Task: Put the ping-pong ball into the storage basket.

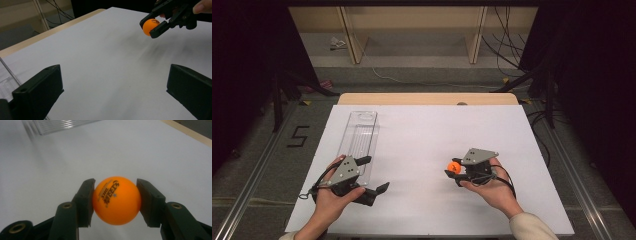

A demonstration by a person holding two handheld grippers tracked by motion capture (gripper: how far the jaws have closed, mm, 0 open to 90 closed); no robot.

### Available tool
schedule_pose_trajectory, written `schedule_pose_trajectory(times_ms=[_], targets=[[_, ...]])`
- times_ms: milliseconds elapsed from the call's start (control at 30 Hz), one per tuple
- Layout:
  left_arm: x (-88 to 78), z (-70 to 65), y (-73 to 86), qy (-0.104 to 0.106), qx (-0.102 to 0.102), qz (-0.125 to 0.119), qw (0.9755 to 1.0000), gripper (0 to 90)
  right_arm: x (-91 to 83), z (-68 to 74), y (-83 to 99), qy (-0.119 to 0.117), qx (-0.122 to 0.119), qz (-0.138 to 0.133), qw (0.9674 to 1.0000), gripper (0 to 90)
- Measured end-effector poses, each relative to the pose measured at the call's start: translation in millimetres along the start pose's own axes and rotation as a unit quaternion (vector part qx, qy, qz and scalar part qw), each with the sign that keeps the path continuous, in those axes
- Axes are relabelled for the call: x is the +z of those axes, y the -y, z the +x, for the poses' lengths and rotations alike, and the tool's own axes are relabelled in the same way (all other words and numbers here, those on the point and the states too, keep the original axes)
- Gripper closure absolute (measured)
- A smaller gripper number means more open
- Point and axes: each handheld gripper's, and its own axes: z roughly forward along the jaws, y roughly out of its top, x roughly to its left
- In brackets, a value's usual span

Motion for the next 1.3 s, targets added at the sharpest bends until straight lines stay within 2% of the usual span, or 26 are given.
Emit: schedule_pose_trajectory(times_ms=[1300], targets=[[0.1,-0.9,-1.3,-0.005,-0.003,-0.004,1.0,0.0,24.4,10.0,-16.8,-0.021,-0.008,-0.007,0.9997,51.5]])
